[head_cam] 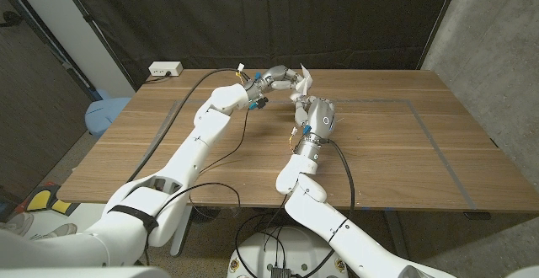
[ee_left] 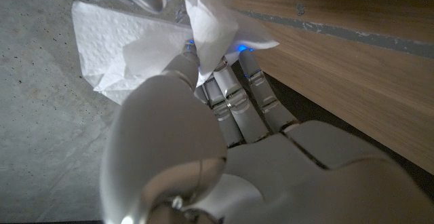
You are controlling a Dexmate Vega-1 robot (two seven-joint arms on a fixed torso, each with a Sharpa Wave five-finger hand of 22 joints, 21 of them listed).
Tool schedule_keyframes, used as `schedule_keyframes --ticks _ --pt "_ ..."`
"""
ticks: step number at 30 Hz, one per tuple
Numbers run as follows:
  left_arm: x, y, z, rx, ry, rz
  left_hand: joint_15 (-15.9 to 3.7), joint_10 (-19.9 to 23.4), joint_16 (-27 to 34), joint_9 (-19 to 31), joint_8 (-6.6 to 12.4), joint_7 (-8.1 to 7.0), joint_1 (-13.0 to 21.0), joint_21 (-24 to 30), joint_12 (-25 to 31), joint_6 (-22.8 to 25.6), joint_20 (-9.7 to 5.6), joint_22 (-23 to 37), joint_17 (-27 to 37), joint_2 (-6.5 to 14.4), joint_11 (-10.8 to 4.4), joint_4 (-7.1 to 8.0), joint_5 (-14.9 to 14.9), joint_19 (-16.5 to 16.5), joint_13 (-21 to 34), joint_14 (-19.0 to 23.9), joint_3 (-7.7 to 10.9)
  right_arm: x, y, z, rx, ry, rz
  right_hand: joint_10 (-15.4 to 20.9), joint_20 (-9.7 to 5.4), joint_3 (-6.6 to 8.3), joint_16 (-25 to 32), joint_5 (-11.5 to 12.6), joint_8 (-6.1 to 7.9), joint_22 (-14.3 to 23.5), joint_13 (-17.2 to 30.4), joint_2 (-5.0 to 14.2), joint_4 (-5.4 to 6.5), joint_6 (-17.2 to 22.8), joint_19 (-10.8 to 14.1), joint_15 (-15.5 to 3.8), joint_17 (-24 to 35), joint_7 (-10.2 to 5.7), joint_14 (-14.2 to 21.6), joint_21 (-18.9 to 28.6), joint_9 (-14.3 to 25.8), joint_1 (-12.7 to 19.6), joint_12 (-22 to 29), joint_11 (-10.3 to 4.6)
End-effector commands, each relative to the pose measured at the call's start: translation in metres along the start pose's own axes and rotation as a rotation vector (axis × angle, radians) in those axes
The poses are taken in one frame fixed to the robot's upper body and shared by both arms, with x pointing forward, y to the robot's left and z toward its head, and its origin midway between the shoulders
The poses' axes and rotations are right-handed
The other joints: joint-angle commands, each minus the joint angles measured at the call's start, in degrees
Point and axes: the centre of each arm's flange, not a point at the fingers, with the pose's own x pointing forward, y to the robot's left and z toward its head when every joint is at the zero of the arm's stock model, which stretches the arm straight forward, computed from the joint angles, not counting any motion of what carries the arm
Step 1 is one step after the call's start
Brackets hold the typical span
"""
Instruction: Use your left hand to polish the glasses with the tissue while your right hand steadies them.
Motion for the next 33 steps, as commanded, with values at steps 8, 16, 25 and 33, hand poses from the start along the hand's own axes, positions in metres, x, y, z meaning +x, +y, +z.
schedule_keyframes --ticks 8,16,25,33 --pt "-0.005 -0.007 0.011 0.087 0.116 -0.146 -0.87 2.7 -0.5 0.5 -0.25 1.02 0.0 0.9 -0.5 0.3 0.29 -0.1 0.4 -0.3 -1.94 -0.06 0.1 -0.3 0.4 0.3 0.56 0.000 -0.012 -0.002 0.015 0.009 -0.068 0.5 -1.90 0.02 -0.1 0.4 0.43 0.2 0.2 0.31 -0.14 0.3 -0.3 -7.43 0.4 -0.48 0.1 0.6 0.0 1.0 -0.2 -2.20" --pt "-0.022 -0.001 0.015 0.180 0.141 0.055 -0.82 2.9 -0.6 0.7 -0.30 1.09 0.0 1.2 -0.6 0.3 0.43 -0.3 0.6 -0.3 -2.03 -0.03 0.0 -0.4 0.6 0.5 0.73 -0.002 -0.015 -0.004 0.016 0.016 -0.080 0.5 -1.88 0.07 -0.2 0.5 0.47 0.1 0.2 0.35 -0.13 0.3 -0.4 -7.45 0.4 -0.50 0.1 0.9 0.1 1.0 -0.2 -2.20" --pt "-0.049 -0.006 0.032 0.428 0.122 0.370 -0.78 3.2 -0.6 0.7 -0.46 0.88 -0.2 1.8 -0.8 0.6 0.27 -0.5 0.8 -0.5 -2.12 0.00 0.0 -0.3 0.8 0.9 0.88 0.000 -0.015 -0.005 0.006 0.009 -0.089 0.5 -1.97 0.01 -0.3 0.5 0.48 0.1 0.3 0.33 -0.08 0.3 -0.6 -7.42 0.6 -0.67 0.1 1.2 0.1 0.9 -0.3 -2.38" --pt "-0.062 -0.011 0.039 0.613 0.149 0.519 -0.82 3.5 -0.7 0.7 -0.59 0.88 -0.3 2.3 -1.0 0.8 0.19 -0.7 1.1 -0.7 -2.25 0.00 0.0 -0.4 1.0 1.1 1.03 0.003 -0.017 -0.006 -0.017 0.001 -0.108 0.7 -2.01 0.05 -0.4 0.5 0.47 0.0 0.3 0.27 -0.14 0.3 -0.7 -7.51 0.6 -0.71 0.1 1.5 0.0 1.0 -0.2 -2.47"
